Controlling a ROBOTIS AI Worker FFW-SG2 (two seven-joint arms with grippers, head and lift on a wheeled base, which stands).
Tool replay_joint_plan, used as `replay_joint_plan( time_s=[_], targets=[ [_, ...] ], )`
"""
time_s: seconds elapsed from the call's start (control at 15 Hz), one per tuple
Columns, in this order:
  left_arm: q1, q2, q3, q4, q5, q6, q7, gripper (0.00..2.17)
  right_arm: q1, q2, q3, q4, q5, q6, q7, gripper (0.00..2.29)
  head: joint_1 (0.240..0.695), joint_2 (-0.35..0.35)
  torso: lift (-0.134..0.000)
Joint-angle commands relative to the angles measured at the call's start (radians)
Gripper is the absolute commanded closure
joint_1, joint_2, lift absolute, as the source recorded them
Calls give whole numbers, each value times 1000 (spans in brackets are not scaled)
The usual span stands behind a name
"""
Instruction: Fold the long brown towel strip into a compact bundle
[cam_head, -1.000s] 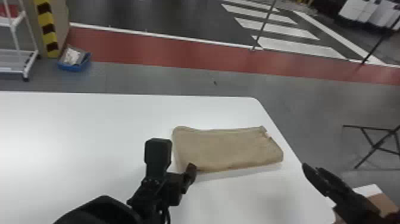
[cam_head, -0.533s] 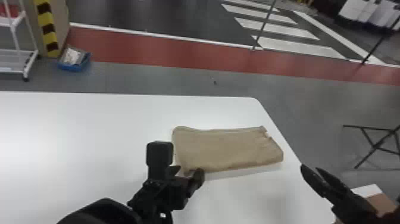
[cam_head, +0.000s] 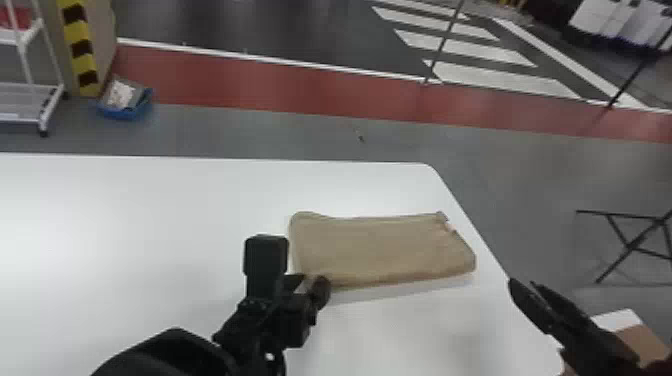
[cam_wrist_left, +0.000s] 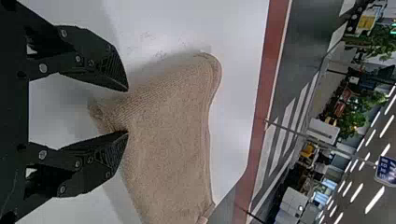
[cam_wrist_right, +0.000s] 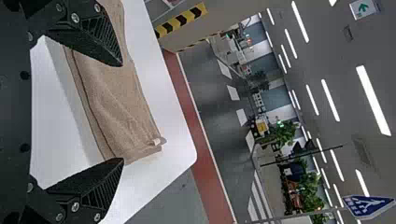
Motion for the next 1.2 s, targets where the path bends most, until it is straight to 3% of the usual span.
replay_joint_plan(
  time_s=[0.0, 0.07, 0.13, 0.67, 1.0, 1.13],
  targets=[
    [0, -3, -1, -11, -9, 27, 0, 1470, 0, 2, 5, 0, 0, -6, 0, 188, 695, -350, -125],
    [0, -3, -1, -16, -11, 33, 0, 1659, 0, 2, 7, 0, 0, -15, 0, 188, 695, -350, -125],
    [2, -3, 1, -17, -11, 42, 0, 1710, 0, 2, 8, 0, 1, -18, -2, 188, 695, -350, -125],
    [8, -3, 16, -77, -46, 48, 1, 1710, -1, 2, 16, -8, 1, -39, -5, 188, 695, -350, -125],
    [12, -3, 146, -109, -84, 79, -3, 1710, -1, 2, 24, -6, 11, -64, -13, 188, 695, -350, -125],
    [37, 21, 199, -148, -83, 85, -3, 1710, -1, 2, 35, -6, 15, -67, -13, 188, 695, -350, -125]
  ],
)
